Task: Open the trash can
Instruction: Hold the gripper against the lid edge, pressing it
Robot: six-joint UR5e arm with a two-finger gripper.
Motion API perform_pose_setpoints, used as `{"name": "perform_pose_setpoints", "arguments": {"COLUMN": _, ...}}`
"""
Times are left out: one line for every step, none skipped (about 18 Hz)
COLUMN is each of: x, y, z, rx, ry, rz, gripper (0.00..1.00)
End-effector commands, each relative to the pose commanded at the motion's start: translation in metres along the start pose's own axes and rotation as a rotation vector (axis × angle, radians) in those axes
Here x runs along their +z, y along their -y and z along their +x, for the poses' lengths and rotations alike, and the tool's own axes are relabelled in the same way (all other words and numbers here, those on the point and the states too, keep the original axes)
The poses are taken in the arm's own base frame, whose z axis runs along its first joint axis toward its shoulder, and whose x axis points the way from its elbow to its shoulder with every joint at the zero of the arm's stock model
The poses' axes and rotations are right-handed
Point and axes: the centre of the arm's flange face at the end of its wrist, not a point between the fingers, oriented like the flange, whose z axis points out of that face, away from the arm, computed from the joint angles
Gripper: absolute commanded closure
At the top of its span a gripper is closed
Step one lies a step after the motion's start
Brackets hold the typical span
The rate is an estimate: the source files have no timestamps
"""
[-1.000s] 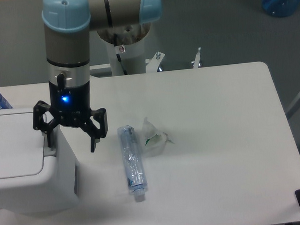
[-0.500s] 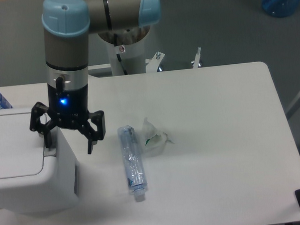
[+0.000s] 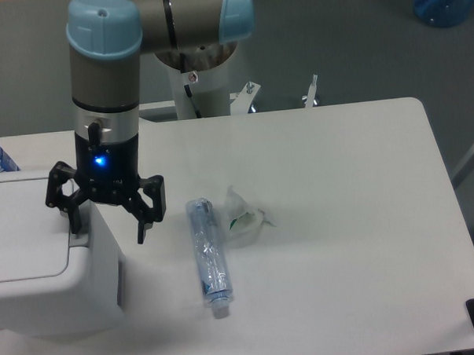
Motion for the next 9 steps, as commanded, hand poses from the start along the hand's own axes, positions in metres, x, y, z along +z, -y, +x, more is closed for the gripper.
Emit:
{"name": "perform_pose_setpoints", "arguments": {"x": -0.0002, "y": 0.0, "z": -0.0019, "rx": -0.004, "ry": 0.002, "rz": 0.0, "gripper": 0.0}}
{"name": "perform_pose_setpoints", "arguments": {"x": -0.0014, "y": 0.0001, "z": -0.0023, "rx": -0.005, "ry": 0.0, "rz": 0.003, "gripper": 0.0}}
{"name": "perform_pose_setpoints", "arguments": {"x": -0.0027, "y": 0.0003, "z": -0.0034, "rx": -0.007, "ry": -0.004, "rz": 0.006, "gripper": 0.0}}
{"name": "perform_pose_setpoints", "arguments": {"x": -0.0038, "y": 0.0005, "z": -0.0037, "rx": -0.008, "ry": -0.008, "rz": 0.008, "gripper": 0.0}}
{"name": "perform_pose_setpoints", "arguments": {"x": -0.0041, "y": 0.0005, "z": -0.0054, "rx": -0.011, "ry": -0.008, "rz": 0.009, "gripper": 0.0}}
{"name": "perform_pose_setpoints", "arguments": {"x": -0.0041, "y": 0.0005, "z": -0.0054, "rx": -0.009, "ry": -0.008, "rz": 0.009, "gripper": 0.0}}
{"name": "perform_pose_setpoints", "arguments": {"x": -0.0042, "y": 0.0005, "z": -0.0064, "rx": -0.011, "ry": -0.007, "rz": 0.009, "gripper": 0.0}}
{"name": "perform_pose_setpoints", "arguments": {"x": -0.0056, "y": 0.0006, "z": -0.0089, "rx": -0.014, "ry": -0.006, "rz": 0.012, "gripper": 0.0}}
{"name": "perform_pose_setpoints", "arguments": {"x": -0.0067, "y": 0.0005, "z": -0.0105, "rx": -0.017, "ry": -0.004, "rz": 0.012, "gripper": 0.0}}
